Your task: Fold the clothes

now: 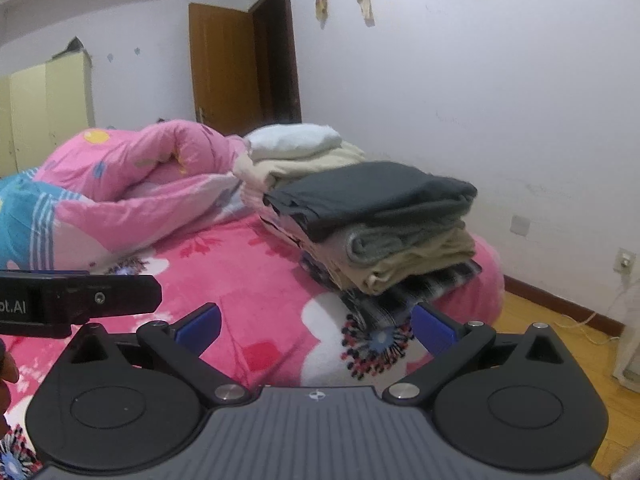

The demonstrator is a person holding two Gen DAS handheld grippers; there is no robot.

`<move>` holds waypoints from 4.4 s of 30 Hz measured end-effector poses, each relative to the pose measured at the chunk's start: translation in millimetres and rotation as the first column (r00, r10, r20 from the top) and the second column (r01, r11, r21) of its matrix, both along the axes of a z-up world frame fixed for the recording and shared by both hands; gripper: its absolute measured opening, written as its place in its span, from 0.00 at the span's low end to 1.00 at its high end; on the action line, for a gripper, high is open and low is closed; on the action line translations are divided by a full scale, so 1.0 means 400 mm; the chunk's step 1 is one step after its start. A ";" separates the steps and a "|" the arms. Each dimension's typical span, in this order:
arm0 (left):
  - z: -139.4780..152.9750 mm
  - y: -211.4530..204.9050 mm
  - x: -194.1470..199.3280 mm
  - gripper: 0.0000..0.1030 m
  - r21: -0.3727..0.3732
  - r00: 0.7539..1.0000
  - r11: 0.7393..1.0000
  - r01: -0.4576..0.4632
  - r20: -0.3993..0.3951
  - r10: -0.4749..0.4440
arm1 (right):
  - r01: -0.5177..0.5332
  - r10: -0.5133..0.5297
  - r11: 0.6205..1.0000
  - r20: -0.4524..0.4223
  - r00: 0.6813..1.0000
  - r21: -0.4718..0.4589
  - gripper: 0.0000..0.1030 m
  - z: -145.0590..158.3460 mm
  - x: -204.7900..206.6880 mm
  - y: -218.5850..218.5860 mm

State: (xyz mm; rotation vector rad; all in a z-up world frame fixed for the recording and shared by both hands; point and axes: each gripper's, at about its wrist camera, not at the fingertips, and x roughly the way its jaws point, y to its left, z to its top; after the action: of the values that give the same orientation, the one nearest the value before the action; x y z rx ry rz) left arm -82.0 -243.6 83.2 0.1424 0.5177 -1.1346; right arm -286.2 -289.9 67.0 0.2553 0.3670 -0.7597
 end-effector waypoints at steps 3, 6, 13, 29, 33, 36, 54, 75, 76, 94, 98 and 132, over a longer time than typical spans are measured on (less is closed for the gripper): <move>-0.010 -0.002 -0.013 1.00 0.029 0.999 0.998 -0.049 0.018 0.049 | 0.020 -0.020 1.000 -0.027 0.999 0.001 1.00 -0.009 -0.003 0.005; -0.014 -0.002 -0.030 1.00 0.044 0.993 0.994 -0.101 0.058 0.098 | 0.053 -0.054 0.998 -0.061 0.997 -0.016 1.00 -0.011 -0.006 0.014; -0.014 -0.003 -0.078 1.00 0.052 0.981 0.988 -0.148 0.134 0.140 | 0.096 -0.106 0.991 -0.108 0.988 -0.098 1.00 -0.009 -0.024 0.043; -0.045 -0.031 -0.166 1.00 0.099 0.994 0.989 -0.106 0.026 0.104 | 0.285 -0.285 0.958 -0.152 0.947 -0.023 1.00 -0.017 -0.160 0.061; -0.059 -0.039 -0.195 1.00 0.149 0.994 0.983 -0.105 0.044 0.099 | 0.331 -0.339 0.941 -0.207 0.918 -0.072 1.00 -0.030 -0.178 0.088; -0.061 -0.042 -0.208 1.00 0.160 0.994 0.981 -0.111 0.025 0.108 | 0.344 -0.352 0.936 -0.213 0.911 -0.078 1.00 -0.030 -0.195 0.092; -0.036 -0.053 -0.268 1.00 0.101 0.988 0.983 -0.152 0.056 0.147 | 0.420 -0.430 0.903 -0.151 0.890 -0.095 1.00 0.006 -0.287 0.072; -0.052 -0.068 -0.253 1.00 0.134 0.983 0.974 -0.180 0.068 0.172 | 0.398 -0.409 0.913 -0.176 0.896 -0.094 1.00 -0.012 -0.253 0.064; -0.052 -0.068 -0.252 1.00 0.134 0.983 0.974 -0.181 0.067 0.173 | 0.396 -0.407 0.913 -0.177 0.896 -0.096 1.00 -0.012 -0.250 0.064; -0.064 -0.069 -0.227 1.00 0.147 0.983 0.972 -0.181 0.024 0.179 | 0.391 -0.403 0.915 -0.196 0.894 -0.101 1.00 -0.018 -0.227 0.066; -0.065 -0.070 -0.226 1.00 0.149 0.984 0.972 -0.180 0.022 0.178 | 0.393 -0.405 0.914 -0.197 0.893 -0.101 1.00 -0.018 -0.226 0.064; -0.072 -0.115 -0.254 1.00 0.157 0.990 0.977 -0.144 0.010 0.144 | 0.409 -0.429 0.903 -0.209 0.879 -0.133 1.00 -0.008 -0.243 0.039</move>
State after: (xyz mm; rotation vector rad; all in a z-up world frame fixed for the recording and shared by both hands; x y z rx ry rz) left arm -183.8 -289.7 54.5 0.2369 0.6093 -0.9523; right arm -383.3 -274.2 63.9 0.1656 0.5093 -1.2392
